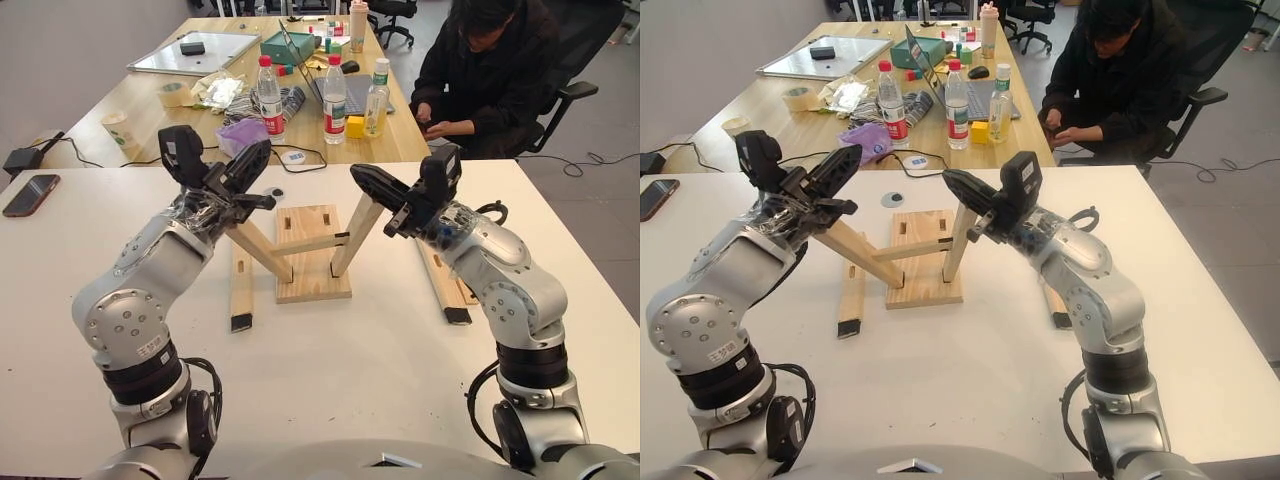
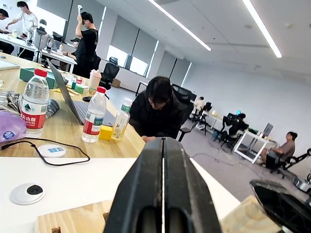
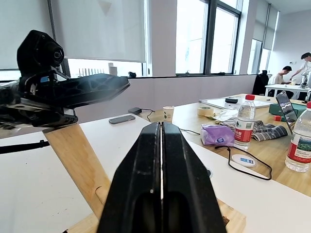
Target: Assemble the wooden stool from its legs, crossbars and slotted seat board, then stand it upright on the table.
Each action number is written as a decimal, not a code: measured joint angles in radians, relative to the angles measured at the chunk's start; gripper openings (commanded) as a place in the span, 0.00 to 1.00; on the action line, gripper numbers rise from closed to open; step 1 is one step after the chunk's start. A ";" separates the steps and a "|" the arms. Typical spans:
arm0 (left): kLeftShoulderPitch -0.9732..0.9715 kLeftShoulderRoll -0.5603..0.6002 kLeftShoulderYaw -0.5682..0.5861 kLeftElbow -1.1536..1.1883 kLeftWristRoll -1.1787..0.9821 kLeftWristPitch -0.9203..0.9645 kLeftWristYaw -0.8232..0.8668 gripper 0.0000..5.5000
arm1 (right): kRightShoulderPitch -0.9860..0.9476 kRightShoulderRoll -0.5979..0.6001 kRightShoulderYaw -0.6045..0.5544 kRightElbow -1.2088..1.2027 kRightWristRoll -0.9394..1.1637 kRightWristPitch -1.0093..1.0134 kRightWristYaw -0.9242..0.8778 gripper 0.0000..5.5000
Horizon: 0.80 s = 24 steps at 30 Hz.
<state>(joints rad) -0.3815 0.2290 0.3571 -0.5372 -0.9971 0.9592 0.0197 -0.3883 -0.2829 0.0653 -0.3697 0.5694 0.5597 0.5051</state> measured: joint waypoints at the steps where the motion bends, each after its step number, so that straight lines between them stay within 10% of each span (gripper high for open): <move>1: -0.007 -0.012 0.008 0.019 -0.006 -0.027 0.014 0.00 | -0.005 0.002 -0.006 -0.006 0.030 0.022 -0.008 0.01; 17: -0.068 0.008 0.135 0.135 -0.010 -0.154 0.271 0.00 | -0.261 0.078 -0.331 0.063 0.478 0.128 -0.308 0.01; 24: -0.022 -0.131 0.082 0.143 0.083 -0.107 0.568 0.00 | -0.110 0.043 -0.041 0.126 0.098 0.174 -0.426 0.01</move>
<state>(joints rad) -0.4031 0.0978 0.4393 -0.3939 -0.9145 0.8524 0.5875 -0.4978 -0.2404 0.0246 -0.2435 0.6676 0.7335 0.0794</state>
